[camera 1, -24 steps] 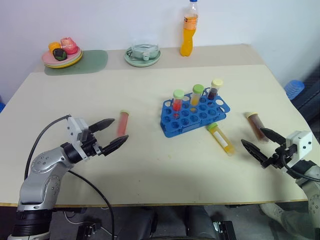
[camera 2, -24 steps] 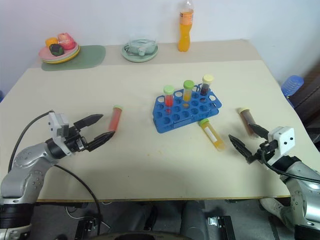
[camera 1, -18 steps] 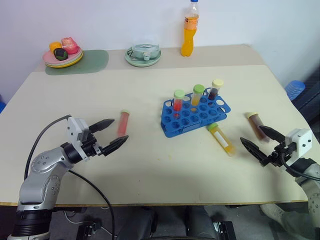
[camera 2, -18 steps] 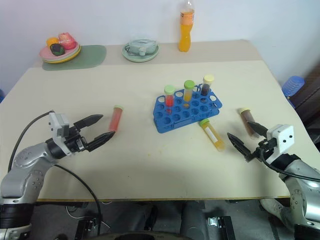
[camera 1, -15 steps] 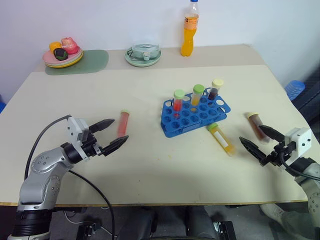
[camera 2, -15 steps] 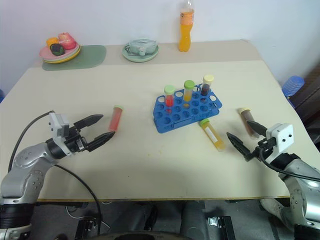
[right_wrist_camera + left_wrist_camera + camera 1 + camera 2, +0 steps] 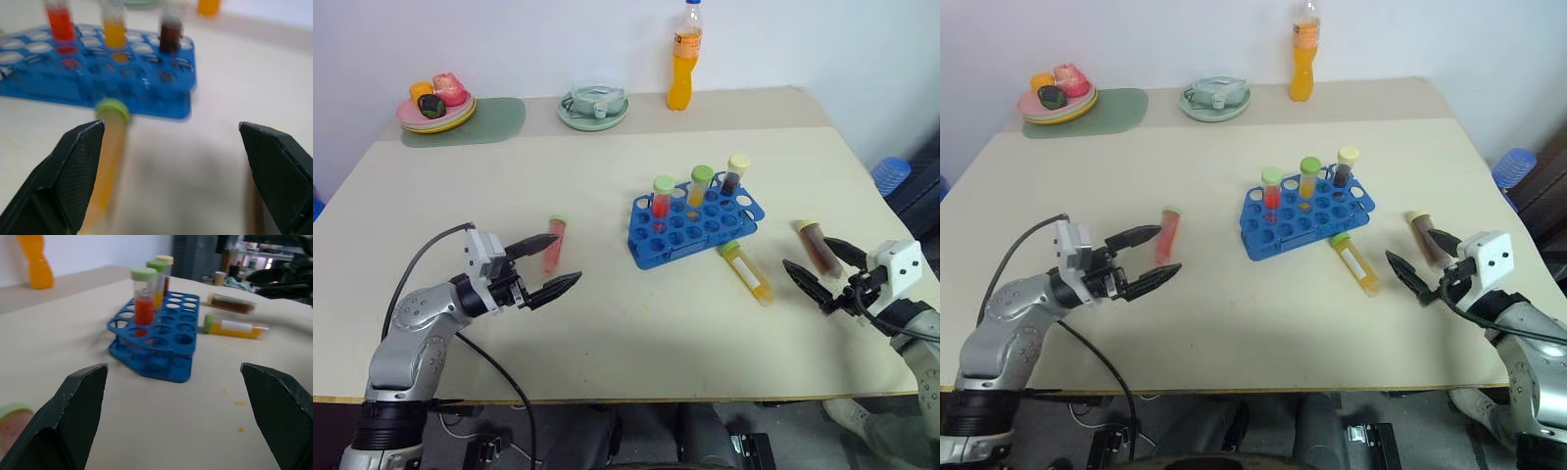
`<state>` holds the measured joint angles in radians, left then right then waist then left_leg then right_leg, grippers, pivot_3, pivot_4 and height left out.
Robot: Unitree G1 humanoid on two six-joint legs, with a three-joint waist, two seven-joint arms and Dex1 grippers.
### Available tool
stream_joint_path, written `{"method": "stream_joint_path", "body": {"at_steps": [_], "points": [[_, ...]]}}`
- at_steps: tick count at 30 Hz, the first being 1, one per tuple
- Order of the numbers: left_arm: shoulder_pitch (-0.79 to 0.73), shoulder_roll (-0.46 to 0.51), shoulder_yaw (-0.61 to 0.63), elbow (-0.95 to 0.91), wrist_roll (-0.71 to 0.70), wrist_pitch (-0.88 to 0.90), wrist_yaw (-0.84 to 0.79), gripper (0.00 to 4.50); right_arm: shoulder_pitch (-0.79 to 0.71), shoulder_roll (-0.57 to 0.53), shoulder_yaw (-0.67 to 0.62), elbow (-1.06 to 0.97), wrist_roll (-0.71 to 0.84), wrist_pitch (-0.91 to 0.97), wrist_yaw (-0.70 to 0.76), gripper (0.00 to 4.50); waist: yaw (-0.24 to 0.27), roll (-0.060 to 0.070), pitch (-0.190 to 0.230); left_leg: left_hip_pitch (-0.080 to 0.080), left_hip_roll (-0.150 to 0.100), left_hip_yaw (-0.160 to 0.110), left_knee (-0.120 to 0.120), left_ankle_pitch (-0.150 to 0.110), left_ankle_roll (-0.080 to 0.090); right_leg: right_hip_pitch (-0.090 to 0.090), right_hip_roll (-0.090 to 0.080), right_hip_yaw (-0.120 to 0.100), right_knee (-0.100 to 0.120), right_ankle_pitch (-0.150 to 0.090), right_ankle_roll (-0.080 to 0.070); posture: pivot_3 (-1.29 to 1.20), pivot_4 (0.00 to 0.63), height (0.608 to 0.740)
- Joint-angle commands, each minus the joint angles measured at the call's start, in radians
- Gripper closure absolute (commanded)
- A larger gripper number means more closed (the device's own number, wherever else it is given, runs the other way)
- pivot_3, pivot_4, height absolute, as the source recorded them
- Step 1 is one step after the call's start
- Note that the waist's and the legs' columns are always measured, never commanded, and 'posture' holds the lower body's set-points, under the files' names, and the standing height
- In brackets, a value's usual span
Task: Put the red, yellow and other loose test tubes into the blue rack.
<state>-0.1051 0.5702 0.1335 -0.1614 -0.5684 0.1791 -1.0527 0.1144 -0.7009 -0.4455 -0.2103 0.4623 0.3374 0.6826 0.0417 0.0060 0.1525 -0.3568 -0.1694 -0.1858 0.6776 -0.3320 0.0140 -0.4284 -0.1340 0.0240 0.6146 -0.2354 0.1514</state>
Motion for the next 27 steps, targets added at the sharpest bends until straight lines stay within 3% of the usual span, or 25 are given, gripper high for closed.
{"method": "stream_joint_path", "body": {"at_steps": [1, 7, 16, 27], "points": [[-0.036, 0.025, -0.034, -0.013, -0.001, -0.026, -0.089, 0.04, -0.051, -0.068, 0.001, -0.039, -0.033, 0.165, -0.093, 0.00, 0.000, 0.000, 0.000, 0.000, 0.000, 0.000, 0.000, 0.000, 0.000, 0.000, 0.000, 0.000, 0.000, 0.000, 0.000, 0.00, 0.150, 0.740], [-0.079, 0.040, -0.086, -0.035, -0.037, 0.029, -0.166, 0.04, -0.234, -0.159, 0.047, 0.075, 0.038, 0.415, -0.054, 0.00, -0.003, 0.000, 0.000, 0.000, 0.001, 0.001, -0.001, 0.000, 0.000, 0.000, 0.000, 0.000, -0.001, 0.000, 0.000, 0.00, 0.150, 0.740], [-0.172, 0.019, -0.157, 0.011, 0.032, 0.005, -0.196, 0.04, -0.635, -0.302, 0.275, 0.304, -0.009, 0.719, -0.012, 0.00, -0.003, 0.001, 0.002, -0.001, 0.002, 0.002, -0.001, 0.000, 0.000, -0.002, 0.000, 0.000, -0.002, 0.001, -0.001, 0.00, 0.150, 0.740], [-0.212, -0.054, -0.198, 0.058, 0.053, -0.013, -0.190, 0.04, -0.942, -0.374, 0.513, 0.540, -0.099, 0.908, 0.095, 0.00, -0.003, 0.000, 0.002, -0.017, 0.002, 0.003, 0.004, 0.000, 0.000, -0.015, 0.000, -0.001, -0.001, 0.002, -0.002, 0.00, 0.150, 0.740]]}}
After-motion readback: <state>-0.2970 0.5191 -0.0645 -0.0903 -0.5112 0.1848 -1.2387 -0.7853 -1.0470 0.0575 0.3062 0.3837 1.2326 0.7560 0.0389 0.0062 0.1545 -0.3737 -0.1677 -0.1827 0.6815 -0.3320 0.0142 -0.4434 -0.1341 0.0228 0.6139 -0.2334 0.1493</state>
